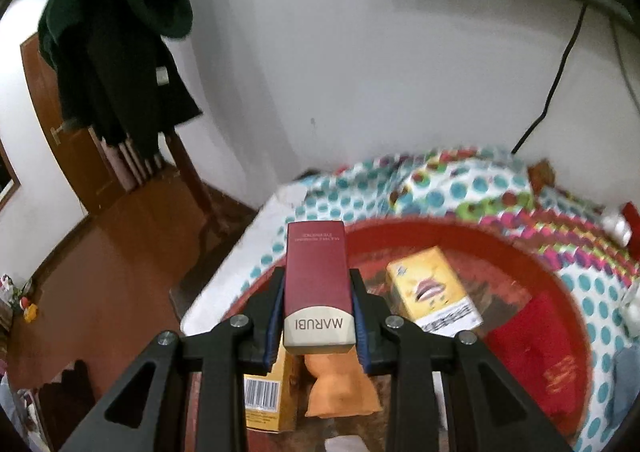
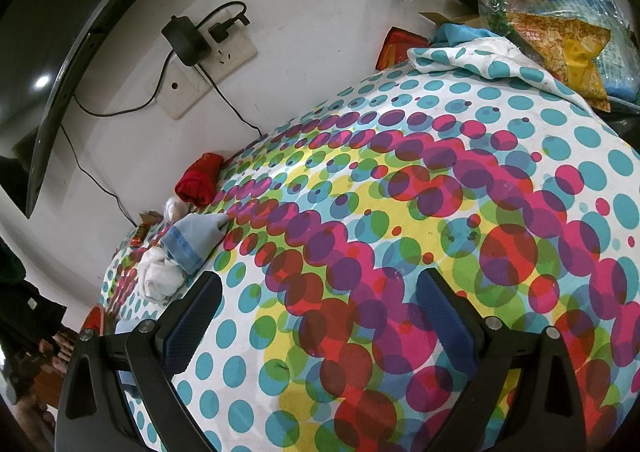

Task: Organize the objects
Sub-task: 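Carry the MARUBI box with the left gripper and set it on the tray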

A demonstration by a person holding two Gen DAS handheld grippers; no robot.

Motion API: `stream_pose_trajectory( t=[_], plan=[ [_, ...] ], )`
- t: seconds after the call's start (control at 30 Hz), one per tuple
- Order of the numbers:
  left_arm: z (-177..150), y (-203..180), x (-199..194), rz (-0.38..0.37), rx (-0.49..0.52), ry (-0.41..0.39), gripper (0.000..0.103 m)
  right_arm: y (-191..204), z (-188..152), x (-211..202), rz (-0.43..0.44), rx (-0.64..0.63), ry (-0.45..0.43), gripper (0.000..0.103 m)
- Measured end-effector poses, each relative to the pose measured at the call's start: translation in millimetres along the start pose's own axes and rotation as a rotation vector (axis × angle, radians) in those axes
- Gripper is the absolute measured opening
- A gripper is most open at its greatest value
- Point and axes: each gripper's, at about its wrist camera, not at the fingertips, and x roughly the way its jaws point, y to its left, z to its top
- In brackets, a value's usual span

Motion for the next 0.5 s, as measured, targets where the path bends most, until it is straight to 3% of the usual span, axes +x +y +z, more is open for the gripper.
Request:
stream_pose_trajectory(
  t=[0.23, 0.5],
  plan=[
    [-9.9, 0.2, 36.9, 0.003, 0.007, 0.119, 0.029, 1.1, -1.3, 0.3, -0.002, -0.004, 0.002, 0.098],
    [-1.0, 0.9, 54.6, 0.0, -0.006, 0.168, 0.031, 2.6, -2.5, 0.9, -0.006, -0.008, 0.004, 0.099]
  ],
)
